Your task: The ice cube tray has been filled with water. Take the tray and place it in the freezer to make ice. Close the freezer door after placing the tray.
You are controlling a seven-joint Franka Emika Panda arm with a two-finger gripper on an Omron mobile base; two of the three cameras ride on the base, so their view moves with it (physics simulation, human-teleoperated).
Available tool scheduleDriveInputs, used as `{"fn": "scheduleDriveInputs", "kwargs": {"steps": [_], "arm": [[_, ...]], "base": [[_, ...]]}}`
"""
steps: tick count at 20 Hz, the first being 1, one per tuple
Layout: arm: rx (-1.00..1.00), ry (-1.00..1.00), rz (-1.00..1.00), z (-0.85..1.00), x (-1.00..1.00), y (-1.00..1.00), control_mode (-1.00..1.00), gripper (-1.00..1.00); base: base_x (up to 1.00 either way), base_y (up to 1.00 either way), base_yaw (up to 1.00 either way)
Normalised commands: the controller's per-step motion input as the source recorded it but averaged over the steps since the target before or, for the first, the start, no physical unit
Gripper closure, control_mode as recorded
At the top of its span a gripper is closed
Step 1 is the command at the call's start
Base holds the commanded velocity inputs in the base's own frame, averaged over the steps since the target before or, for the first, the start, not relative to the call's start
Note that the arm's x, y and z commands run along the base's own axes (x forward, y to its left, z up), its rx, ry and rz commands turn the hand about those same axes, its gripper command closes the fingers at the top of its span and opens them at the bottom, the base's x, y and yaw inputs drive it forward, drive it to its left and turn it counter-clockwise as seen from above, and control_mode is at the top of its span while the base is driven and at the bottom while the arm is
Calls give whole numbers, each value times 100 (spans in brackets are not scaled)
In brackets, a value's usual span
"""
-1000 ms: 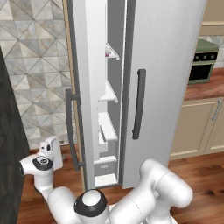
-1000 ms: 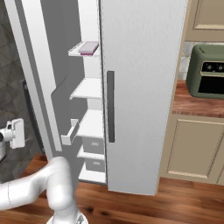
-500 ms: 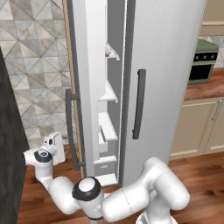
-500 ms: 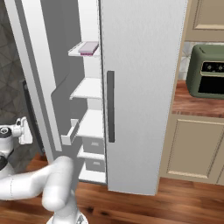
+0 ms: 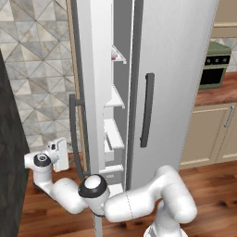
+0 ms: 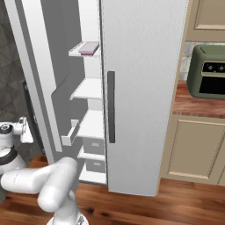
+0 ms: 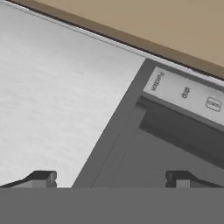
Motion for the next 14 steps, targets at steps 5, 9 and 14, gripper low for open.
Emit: {"fn": "scheduleDriveInputs", "kwargs": {"steps": [5,9,14], "arm": [[0,0,-8,0,0,-46,-100,-100],[0,0,-8,-4,-12,-74,-100,-100],[0,0,-8,-12,-34,-96,-100,-100]], "base": [[0,0,0],[0,0,0],[0,0,0]]}}
